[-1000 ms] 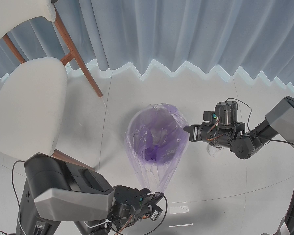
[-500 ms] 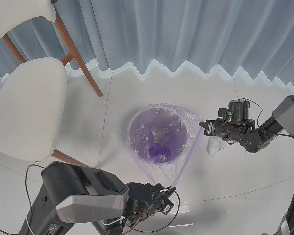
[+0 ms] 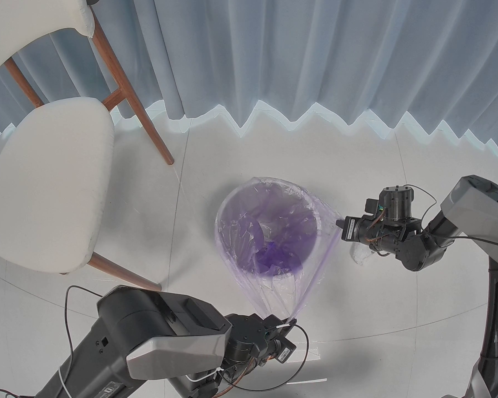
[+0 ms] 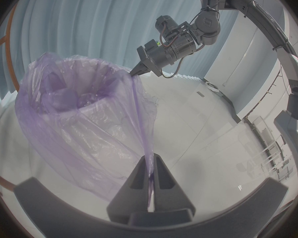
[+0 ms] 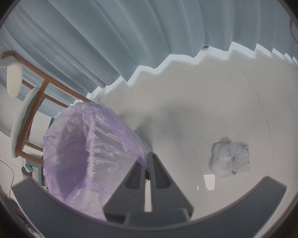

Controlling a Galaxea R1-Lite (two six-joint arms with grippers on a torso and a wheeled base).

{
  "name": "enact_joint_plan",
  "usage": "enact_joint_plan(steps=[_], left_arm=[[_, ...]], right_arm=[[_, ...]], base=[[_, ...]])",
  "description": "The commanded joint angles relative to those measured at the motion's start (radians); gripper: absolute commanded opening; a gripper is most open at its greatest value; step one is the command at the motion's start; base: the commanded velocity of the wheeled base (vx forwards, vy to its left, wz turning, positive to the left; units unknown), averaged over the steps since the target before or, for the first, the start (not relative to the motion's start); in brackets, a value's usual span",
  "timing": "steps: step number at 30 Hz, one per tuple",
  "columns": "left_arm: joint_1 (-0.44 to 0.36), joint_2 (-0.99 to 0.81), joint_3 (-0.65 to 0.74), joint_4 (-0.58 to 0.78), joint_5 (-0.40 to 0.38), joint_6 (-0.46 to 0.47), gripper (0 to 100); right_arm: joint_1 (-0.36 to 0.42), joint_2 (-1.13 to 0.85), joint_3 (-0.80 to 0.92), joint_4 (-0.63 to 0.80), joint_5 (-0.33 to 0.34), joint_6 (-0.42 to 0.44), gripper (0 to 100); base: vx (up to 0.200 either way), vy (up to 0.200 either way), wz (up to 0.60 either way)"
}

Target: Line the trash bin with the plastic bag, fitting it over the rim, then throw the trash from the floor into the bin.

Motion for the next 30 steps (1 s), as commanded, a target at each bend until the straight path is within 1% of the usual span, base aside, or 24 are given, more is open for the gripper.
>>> enact_joint_plan(steps=[1, 3, 4, 6, 11, 19, 20, 24, 25, 26, 30], left_arm=[[0.007, 0.018, 0.003, 0.001, 0.032, 0.000, 0], [0.011, 0.020, 0.001, 0.001, 0.049, -0.003, 0], [0.017, 0.023, -0.002, 0.001, 0.072, -0.008, 0], [0.029, 0.025, -0.003, 0.001, 0.082, -0.009, 0], [0.055, 0.032, -0.035, 0.001, 0.082, -0.012, 0], [0.066, 0.052, -0.045, 0.001, 0.082, -0.011, 0], [0.066, 0.051, -0.043, -0.001, 0.082, -0.011, 0], [0.066, 0.048, -0.040, -0.001, 0.082, -0.011, 0], [0.066, 0.048, -0.040, -0.001, 0.082, -0.011, 0], [0.066, 0.043, -0.040, -0.003, 0.082, -0.011, 0], [0.060, 0.041, -0.039, -0.003, 0.075, -0.012, 0]], right_arm=[[0.012, 0.116, -0.034, -0.035, -0.014, -0.003, 0], [0.016, 0.136, -0.045, -0.045, -0.032, -0.003, 0], [0.018, 0.156, -0.060, -0.061, -0.045, -0.001, 0], [0.018, 0.171, -0.075, -0.071, -0.046, 0.000, 0], [0.018, 0.186, -0.112, -0.077, -0.048, 0.003, 0], [0.018, 0.117, -0.063, -0.068, -0.043, 0.017, 0], [0.018, 0.107, -0.058, -0.070, -0.043, 0.034, 100], [0.018, 0.045, -0.038, -0.061, -0.062, 0.127, 100], [0.018, 0.045, -0.038, -0.061, -0.062, 0.127, 100], [0.004, -0.004, 0.005, -0.059, -0.077, 0.147, 100], [-0.036, -0.076, 0.127, -0.065, -0.083, 0.149, 100]], base=[[0.000, 0.000, 0.00], [0.000, 0.000, 0.00], [0.000, 0.000, 0.00], [0.000, 0.000, 0.00], [0.000, 0.000, 0.00], [0.000, 0.000, 0.00], [0.000, 0.000, 0.00], [0.000, 0.000, 0.00], [0.000, 0.000, 0.00], [0.000, 0.000, 0.00], [0.000, 0.000, 0.00]])
